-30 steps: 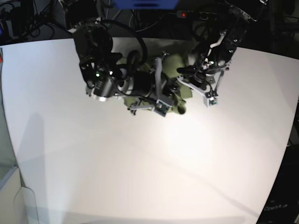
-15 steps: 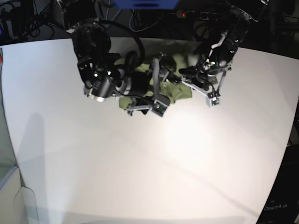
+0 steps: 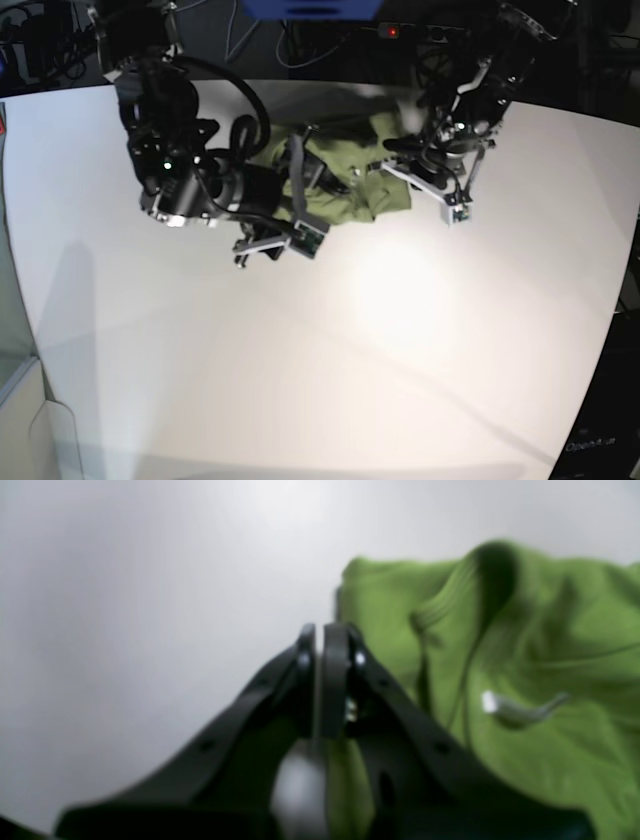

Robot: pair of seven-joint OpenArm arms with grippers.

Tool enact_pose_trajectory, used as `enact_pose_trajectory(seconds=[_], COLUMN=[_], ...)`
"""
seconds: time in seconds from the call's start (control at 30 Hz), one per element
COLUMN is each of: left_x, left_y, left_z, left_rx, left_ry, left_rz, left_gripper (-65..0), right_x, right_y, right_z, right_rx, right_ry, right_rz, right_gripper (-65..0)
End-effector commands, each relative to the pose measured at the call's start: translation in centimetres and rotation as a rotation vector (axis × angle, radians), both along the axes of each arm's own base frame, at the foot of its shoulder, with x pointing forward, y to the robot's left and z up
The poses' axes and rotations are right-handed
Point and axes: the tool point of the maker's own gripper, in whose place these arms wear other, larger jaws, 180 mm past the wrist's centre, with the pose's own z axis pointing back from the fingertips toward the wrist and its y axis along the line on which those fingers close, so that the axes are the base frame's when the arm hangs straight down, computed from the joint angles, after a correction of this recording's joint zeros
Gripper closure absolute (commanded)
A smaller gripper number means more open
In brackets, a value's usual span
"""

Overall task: Fold the T-shirt properly
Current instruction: 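Open the right gripper and press the bundle flat with both grippers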

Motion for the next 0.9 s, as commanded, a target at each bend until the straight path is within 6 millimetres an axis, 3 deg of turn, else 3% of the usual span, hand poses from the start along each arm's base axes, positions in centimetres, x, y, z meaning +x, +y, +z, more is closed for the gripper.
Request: enact_pose_trajectory(seconds=[0.0,0.13,0.23,0.6,0.87], left_x=[0.5,0.3,0.1,0.4,0.5], left_y=[0.2,0.2,0.2,0.2,0.3], left_z=[0.6,0.5,0.4,0.6,0.6], left_rx=[0.006,0.007,0.007,0.008,0.008], left_ry=[-0.031,-0.029,-0.023,-0.030,-0.031], left_rz=[-0.002,-0.004,-0.003,-0.003,-0.002], left_gripper=[-2.3,-2.3,-2.3,-2.3,-2.3], right_x=[0.5,0.5,0.0,-3.1,-4.6], right_y=[0.6,-1.1,-1.7,-3.5,-3.6], right_z=[1.7,1.1,0.4,-1.9,-3.8], right_rx=[0.064,0.057,0.061,0.063,0.080], right_ry=[-0.044,-0.045,-0.021,0.037,0.102], right_rz=[0.012,-0.014,-0.040,-0.049,-0.060], right_gripper=[-26.4,-9.0,-2.3,-0.1,-0.1])
